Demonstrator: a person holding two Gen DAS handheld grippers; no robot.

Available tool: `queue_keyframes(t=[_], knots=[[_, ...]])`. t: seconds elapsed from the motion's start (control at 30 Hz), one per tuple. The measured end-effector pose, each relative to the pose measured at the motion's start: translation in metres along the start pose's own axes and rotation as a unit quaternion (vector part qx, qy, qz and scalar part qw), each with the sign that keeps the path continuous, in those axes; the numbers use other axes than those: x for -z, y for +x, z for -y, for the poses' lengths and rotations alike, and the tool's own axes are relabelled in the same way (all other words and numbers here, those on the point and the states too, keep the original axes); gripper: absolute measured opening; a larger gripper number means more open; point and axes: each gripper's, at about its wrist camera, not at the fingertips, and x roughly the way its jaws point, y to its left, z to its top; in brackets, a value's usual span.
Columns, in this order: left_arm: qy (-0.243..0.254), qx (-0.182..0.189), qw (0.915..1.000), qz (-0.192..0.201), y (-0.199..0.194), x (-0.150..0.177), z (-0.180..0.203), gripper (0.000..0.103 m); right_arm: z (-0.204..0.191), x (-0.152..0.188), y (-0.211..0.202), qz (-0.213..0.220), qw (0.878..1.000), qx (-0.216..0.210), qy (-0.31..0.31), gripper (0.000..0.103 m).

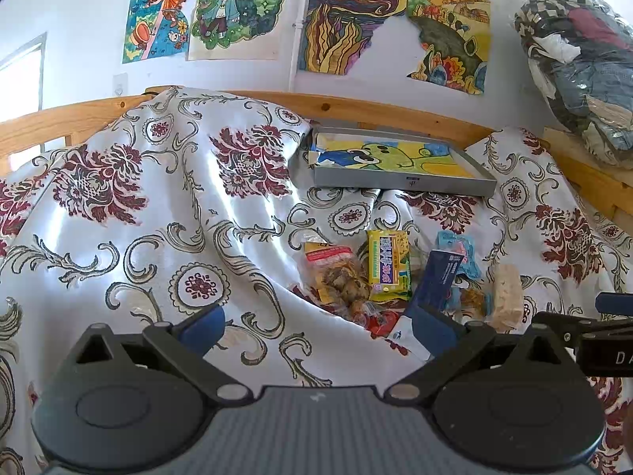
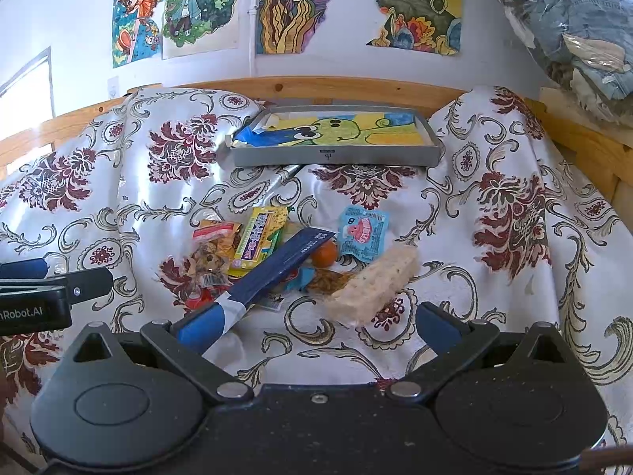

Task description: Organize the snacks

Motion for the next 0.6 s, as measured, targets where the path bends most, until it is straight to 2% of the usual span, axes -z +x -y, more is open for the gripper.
queue_keyframes(t=[0.6], knots=[[0.001, -0.001, 1.0000, -0.002, 0.0009, 0.0010, 0.0007, 0.102, -0.0003, 0.0001, -0.0001, 0.000, 1.000, 0.000, -0.001, 0.102]])
